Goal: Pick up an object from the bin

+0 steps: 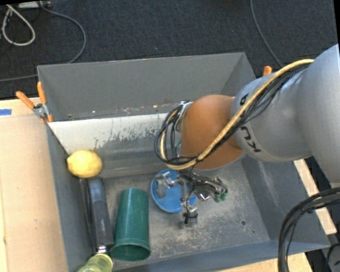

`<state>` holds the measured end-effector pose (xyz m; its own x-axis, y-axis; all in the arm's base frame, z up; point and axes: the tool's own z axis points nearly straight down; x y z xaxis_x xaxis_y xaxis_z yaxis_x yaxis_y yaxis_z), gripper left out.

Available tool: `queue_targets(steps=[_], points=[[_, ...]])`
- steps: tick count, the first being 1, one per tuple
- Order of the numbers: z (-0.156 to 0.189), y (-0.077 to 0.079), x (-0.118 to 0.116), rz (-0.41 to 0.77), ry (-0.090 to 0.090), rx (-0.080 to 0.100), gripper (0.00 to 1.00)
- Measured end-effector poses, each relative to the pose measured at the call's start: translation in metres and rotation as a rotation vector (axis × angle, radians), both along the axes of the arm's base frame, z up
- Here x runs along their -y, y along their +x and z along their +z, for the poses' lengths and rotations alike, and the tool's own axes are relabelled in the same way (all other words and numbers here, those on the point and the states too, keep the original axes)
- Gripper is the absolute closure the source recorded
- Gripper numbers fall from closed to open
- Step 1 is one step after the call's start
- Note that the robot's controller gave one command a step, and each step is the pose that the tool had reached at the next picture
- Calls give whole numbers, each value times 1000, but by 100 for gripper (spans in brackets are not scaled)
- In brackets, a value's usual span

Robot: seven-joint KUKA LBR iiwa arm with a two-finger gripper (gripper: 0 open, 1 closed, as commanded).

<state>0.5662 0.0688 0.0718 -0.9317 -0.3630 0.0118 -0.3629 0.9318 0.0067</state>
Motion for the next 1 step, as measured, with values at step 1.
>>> queue_targets(steps=[1], points=[[-1,15,0,-99,2,18,0]])
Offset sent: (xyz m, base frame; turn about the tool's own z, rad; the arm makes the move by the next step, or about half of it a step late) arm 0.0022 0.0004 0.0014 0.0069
